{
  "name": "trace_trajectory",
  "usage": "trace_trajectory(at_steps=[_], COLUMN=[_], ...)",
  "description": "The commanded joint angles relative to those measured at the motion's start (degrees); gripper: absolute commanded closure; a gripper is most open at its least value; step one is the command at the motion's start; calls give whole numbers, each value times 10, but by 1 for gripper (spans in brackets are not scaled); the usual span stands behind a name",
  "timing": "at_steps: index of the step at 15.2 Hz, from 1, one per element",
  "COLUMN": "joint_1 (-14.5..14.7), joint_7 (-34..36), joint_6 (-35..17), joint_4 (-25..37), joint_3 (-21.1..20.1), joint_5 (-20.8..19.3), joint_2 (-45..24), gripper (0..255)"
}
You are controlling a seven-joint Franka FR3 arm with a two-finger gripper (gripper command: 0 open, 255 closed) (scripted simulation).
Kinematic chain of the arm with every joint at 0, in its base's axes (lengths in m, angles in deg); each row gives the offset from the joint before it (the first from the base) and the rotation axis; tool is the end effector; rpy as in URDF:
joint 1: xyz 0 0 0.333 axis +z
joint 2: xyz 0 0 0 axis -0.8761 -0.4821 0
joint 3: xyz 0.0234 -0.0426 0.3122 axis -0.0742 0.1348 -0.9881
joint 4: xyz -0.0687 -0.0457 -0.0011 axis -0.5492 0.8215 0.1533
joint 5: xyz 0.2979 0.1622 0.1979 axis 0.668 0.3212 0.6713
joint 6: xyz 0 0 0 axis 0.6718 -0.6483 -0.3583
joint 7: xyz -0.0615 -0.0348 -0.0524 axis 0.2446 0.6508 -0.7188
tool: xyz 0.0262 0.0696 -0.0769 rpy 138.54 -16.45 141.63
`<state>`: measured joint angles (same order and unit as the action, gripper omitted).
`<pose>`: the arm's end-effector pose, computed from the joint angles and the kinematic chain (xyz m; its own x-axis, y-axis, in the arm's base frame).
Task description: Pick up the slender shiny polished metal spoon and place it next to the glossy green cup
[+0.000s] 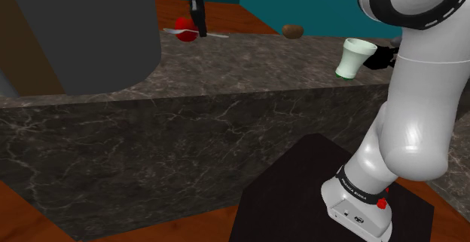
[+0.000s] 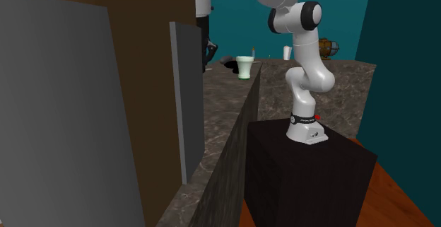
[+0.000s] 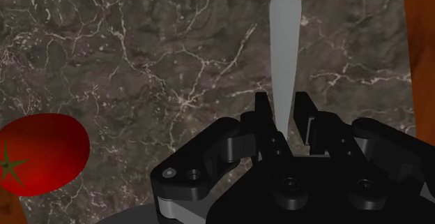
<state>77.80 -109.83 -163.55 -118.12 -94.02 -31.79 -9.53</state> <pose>0.5884 0.2276 0.5846 0.6297 0.7445 -0.2218 0.7754 -0.6197 0.1213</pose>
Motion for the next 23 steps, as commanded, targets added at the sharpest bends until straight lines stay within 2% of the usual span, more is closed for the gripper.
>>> trace_trajectory(at_steps=[1,10,13,15,16,17,18,20,23], joint_1=[1,16,27,39,42,19,2,-25,-57], joint_7=[-4,-23,-33,-46,-49,-48,-53,-69,-100], joint_6=[17,116,162,208,219,178,154,120,84], joint_4=[23,176,258,348,370,273,216,135,49], joint_3=[0,2,5,10,13,7,4,8,20], joint_5=[-2,-15,-24,-34,-36,-27,-22,-13,-4], joint_2=[-6,-58,-93,-135,-147,-90,-55,-3,55], gripper=[255,255,255,255,255,255,255,255,255])
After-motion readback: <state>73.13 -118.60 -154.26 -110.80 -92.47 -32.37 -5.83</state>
